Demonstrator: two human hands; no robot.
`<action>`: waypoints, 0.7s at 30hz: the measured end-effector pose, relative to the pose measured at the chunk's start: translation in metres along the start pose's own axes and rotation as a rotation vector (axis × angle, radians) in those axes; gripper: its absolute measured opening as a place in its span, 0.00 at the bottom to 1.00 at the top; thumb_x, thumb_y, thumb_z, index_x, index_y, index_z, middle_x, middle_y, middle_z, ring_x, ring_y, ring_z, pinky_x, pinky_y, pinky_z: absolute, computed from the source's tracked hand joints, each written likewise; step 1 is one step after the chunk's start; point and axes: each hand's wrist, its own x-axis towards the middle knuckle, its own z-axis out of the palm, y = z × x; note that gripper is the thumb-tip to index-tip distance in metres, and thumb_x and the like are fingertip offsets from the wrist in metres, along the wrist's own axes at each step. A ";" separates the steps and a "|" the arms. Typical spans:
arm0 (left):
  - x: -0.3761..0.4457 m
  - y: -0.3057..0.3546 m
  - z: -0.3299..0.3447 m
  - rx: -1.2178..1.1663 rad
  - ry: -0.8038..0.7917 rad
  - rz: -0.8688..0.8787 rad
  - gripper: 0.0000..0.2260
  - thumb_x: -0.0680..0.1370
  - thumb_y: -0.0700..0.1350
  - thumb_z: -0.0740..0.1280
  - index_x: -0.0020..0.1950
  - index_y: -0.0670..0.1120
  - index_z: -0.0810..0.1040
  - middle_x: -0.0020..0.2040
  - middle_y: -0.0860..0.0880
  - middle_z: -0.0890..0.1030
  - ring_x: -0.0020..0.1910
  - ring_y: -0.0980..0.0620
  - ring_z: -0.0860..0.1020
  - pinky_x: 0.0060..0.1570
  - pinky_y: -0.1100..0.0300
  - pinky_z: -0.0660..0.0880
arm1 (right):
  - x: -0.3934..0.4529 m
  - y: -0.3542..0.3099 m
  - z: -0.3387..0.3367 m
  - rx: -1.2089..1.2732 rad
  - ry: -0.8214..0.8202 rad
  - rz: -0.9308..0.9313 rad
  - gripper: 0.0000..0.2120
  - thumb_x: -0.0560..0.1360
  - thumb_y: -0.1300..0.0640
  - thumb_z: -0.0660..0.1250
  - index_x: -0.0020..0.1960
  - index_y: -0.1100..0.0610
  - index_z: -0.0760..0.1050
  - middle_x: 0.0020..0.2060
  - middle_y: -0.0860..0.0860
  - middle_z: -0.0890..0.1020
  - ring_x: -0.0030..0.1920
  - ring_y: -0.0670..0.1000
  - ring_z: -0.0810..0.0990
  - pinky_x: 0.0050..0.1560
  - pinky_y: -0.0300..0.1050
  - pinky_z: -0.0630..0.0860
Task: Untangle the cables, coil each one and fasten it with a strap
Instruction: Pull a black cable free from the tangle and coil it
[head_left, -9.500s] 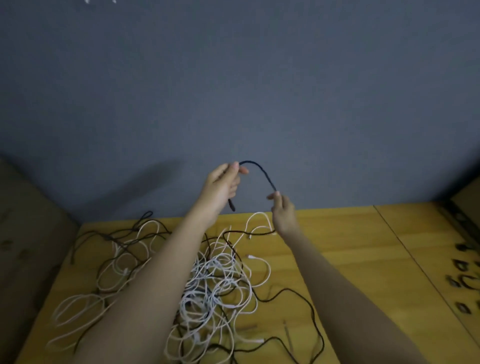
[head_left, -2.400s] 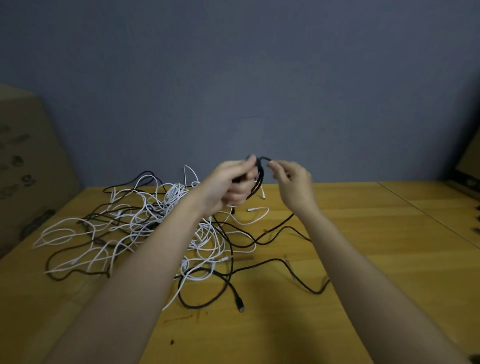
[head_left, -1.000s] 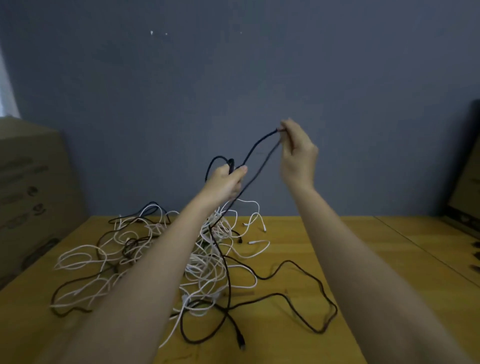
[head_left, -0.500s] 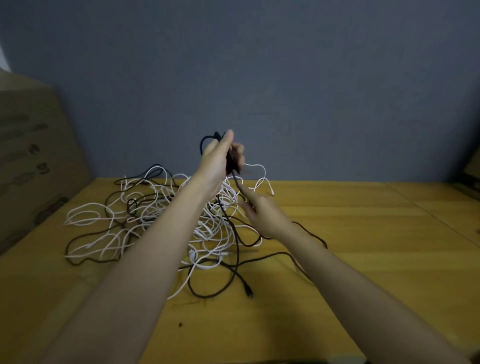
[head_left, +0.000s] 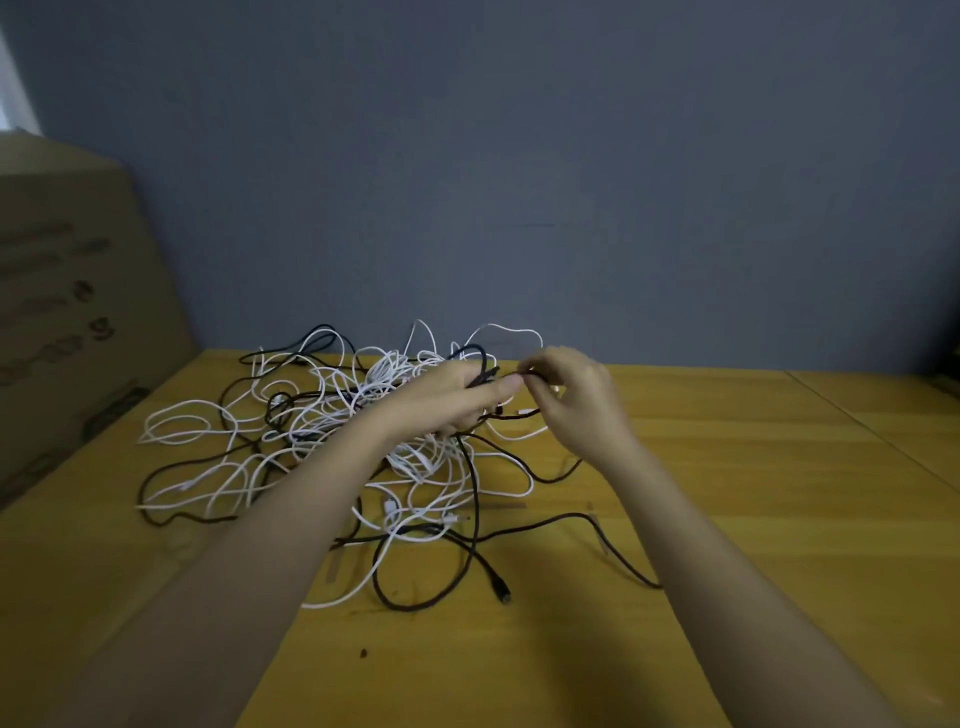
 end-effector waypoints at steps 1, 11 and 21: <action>-0.004 0.000 -0.001 -0.140 -0.049 0.000 0.15 0.79 0.56 0.63 0.40 0.47 0.69 0.25 0.55 0.63 0.21 0.57 0.60 0.21 0.67 0.59 | -0.002 -0.002 0.006 0.105 -0.039 0.025 0.12 0.76 0.63 0.65 0.58 0.54 0.78 0.51 0.50 0.80 0.50 0.48 0.78 0.51 0.48 0.77; -0.025 -0.025 -0.011 -0.751 -0.163 0.006 0.17 0.77 0.53 0.61 0.28 0.52 0.69 0.18 0.56 0.60 0.15 0.59 0.55 0.18 0.67 0.58 | -0.009 -0.025 0.030 0.900 -0.459 0.375 0.17 0.75 0.56 0.69 0.62 0.53 0.69 0.54 0.46 0.80 0.54 0.39 0.78 0.51 0.31 0.73; -0.014 -0.025 0.013 -0.552 0.336 0.112 0.11 0.78 0.51 0.63 0.45 0.43 0.74 0.25 0.55 0.64 0.24 0.57 0.64 0.28 0.66 0.68 | -0.011 -0.036 0.047 0.806 -0.047 0.234 0.09 0.82 0.64 0.56 0.58 0.58 0.73 0.45 0.45 0.79 0.43 0.37 0.77 0.46 0.32 0.73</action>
